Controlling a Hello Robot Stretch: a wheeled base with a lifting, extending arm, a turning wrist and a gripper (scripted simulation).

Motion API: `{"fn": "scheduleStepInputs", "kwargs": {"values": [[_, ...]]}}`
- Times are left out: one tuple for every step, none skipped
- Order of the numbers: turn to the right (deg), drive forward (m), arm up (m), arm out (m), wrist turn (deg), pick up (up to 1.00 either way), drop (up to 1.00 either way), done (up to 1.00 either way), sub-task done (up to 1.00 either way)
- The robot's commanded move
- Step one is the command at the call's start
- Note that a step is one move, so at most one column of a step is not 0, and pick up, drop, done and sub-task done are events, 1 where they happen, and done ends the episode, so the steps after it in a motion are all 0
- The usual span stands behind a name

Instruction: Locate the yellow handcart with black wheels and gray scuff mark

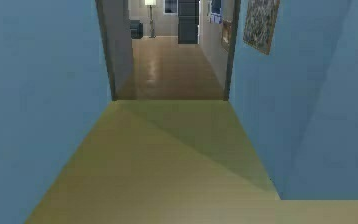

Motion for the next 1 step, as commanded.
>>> {"fn": "scheduleStepInputs", "kwargs": {"values": [[-3.0,0.0,0.0,0.0,0.0,0.0,0.0,0.0,0.0]]}}
